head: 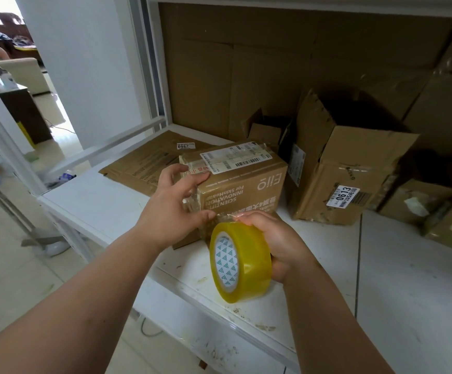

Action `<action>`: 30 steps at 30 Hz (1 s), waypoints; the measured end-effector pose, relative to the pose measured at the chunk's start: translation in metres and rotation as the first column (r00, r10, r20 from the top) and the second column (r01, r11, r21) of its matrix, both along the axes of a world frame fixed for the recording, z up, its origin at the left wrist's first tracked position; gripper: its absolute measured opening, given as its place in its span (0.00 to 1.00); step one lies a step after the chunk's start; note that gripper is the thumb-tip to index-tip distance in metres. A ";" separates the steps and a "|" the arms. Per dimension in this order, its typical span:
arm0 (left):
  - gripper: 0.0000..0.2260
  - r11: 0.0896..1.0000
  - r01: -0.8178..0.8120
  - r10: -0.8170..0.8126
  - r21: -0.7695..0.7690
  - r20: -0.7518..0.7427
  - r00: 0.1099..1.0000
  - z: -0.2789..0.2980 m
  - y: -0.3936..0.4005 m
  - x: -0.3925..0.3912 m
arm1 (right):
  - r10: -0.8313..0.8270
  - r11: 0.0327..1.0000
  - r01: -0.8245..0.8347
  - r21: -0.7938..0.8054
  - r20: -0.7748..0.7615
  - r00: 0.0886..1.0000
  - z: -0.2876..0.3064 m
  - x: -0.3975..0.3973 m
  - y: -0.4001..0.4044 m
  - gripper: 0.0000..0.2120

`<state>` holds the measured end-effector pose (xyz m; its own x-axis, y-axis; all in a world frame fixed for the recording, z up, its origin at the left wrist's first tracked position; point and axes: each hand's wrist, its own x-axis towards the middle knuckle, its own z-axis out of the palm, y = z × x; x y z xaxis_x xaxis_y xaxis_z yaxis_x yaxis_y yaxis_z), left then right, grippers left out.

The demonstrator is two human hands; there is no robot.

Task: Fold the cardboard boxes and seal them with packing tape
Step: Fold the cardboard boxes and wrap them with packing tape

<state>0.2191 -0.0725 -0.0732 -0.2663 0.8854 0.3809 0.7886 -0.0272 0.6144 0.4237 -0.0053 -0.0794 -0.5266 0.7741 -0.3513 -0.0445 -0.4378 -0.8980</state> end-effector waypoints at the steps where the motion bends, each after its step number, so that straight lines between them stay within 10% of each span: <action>1: 0.31 0.999 0.035 -0.035 -0.008 0.039 0.999 0.001 -0.001 -0.003 | 0.001 1.000 -0.001 0.001 -0.006 1.000 -0.001 0.000 0.000 0.04; 22: 0.27 0.994 0.091 -0.104 -0.067 -0.223 0.969 0.020 -0.005 -0.021 | 0.054 0.998 -0.054 0.020 -0.001 0.999 0.004 -0.007 -0.002 0.04; 30: 0.29 0.993 -0.014 0.015 -0.119 0.011 1.000 0.020 -0.001 0.001 | 0.004 1.000 -0.004 -0.001 -0.051 0.999 0.002 -0.004 -0.003 0.04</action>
